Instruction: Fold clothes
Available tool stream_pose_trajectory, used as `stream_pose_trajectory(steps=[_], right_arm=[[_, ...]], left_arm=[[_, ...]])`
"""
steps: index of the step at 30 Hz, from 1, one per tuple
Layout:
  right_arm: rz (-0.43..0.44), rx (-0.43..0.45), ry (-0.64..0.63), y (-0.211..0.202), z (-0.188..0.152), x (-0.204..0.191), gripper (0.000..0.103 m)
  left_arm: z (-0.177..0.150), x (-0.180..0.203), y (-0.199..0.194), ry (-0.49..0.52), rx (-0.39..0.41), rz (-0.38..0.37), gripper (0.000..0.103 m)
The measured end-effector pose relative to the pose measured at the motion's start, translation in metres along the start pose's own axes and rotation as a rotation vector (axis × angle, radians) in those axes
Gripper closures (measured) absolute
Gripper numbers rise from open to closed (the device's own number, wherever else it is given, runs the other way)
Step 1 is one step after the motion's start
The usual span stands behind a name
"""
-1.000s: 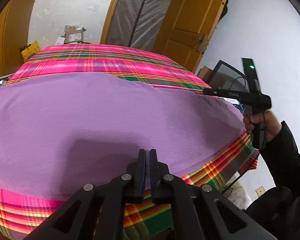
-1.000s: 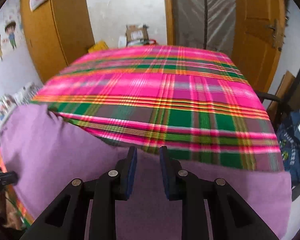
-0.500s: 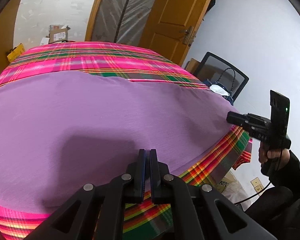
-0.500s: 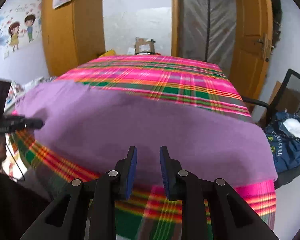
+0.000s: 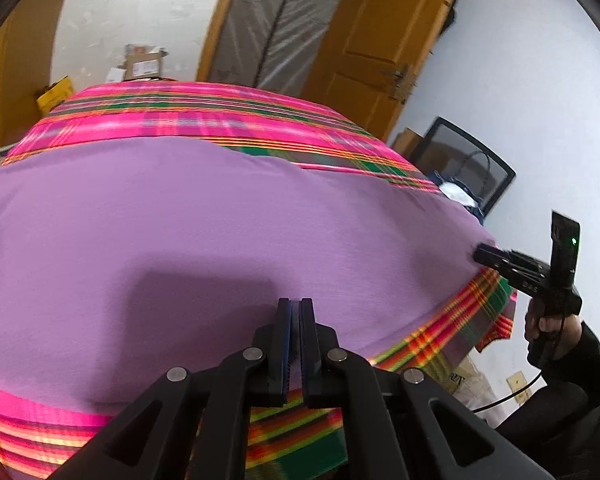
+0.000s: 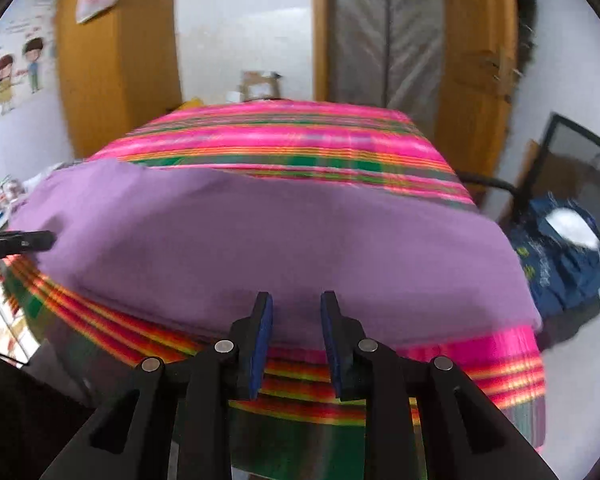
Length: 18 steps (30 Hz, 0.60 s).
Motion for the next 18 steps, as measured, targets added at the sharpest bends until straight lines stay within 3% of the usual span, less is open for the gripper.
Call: stream_pose_trajectory(steps=[7,12,18], right_arm=[[0.026,0.027,0.059,0.003,0.015,0.006,0.077],[0.127,0.014,0.065,0.023,0.033,-0.015,0.072],[0.228,-0.014,0.011,0.048,0.047,-0.055,0.071]], left_arm=[[0.006,-0.039,-0.015,-0.084,0.049,0.112,0.101],[0.005,-0.076,-0.033,-0.15,0.09,0.216,0.101],[0.004,-0.133,-0.059,-0.253,0.124,0.392,0.101]])
Point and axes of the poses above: each gripper's, at about its wrist camera, not at the fingertips, and y roughly the way its jaws point, x to its right, z to its top, the point moved 4 cm from there along y, roughly the way its jaws point, and after that the axes turned 9 degrees about z, right-handed, at the moved point
